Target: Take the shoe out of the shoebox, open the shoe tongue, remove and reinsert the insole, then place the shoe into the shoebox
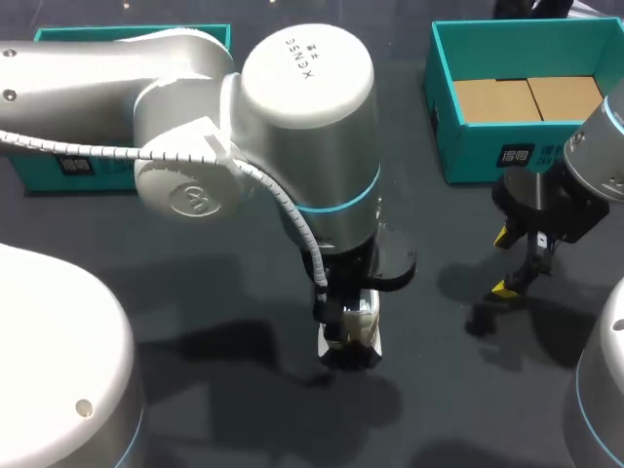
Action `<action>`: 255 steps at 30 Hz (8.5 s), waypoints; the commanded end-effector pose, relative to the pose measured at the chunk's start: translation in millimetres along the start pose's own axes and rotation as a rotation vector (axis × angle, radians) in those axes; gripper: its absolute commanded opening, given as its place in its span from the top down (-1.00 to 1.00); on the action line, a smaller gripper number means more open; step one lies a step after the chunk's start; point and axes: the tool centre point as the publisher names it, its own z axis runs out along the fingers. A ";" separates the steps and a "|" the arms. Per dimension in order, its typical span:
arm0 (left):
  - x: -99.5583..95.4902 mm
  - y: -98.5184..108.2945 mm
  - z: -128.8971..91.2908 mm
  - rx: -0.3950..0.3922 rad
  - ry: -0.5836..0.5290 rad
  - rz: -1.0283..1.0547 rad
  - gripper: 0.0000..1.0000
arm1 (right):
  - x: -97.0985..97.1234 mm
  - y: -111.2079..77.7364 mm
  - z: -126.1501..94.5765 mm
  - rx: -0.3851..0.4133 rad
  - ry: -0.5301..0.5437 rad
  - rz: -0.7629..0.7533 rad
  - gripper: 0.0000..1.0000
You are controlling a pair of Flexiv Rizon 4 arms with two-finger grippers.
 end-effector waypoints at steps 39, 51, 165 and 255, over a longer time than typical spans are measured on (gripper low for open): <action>6.7 -4.6 118.6 -0.054 0.040 -0.301 -0.99 | 1.3 -0.5 0.4 0.001 -0.003 0.000 -1.00; 8.1 -3.2 123.7 -0.080 0.028 -0.315 -0.45 | 1.3 -0.5 0.4 0.001 -0.003 0.000 -1.00; -192.3 398.8 -186.1 -0.062 0.123 -0.357 1.00 | 1.3 -0.5 0.4 0.001 -0.003 0.000 -1.00; -374.6 601.0 -173.1 -0.269 0.118 0.567 1.00 | 1.3 -0.5 0.4 0.001 -0.003 0.000 -1.00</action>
